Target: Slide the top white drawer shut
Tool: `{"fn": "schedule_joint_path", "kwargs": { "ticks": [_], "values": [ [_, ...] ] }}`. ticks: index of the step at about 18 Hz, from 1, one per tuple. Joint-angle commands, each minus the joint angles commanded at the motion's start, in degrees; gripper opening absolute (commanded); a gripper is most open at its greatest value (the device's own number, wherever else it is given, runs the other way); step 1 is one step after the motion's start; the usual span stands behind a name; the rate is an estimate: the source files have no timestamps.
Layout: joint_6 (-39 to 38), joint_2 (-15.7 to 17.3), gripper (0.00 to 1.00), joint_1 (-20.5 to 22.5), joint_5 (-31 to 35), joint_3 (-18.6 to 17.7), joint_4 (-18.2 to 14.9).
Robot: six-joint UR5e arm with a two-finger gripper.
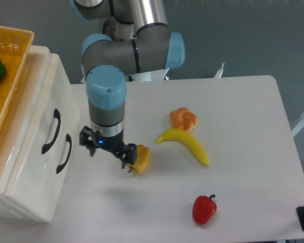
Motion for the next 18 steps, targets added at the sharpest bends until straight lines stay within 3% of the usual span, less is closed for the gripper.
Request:
{"fn": "schedule_joint_path", "kwargs": {
  "ticks": [4, 6, 13, 18],
  "values": [
    [16.52, 0.09, 1.0, 3.69, 4.21, 0.27, 0.09],
    [21.19, -0.09, 1.0, 5.71, 5.27, 0.18, 0.35],
    [30.86, -0.09, 1.0, 14.15, 5.01, 0.79, 0.44],
    [33.69, 0.0, 1.0, 16.44, 4.4, 2.02, 0.79]
  ]
}}
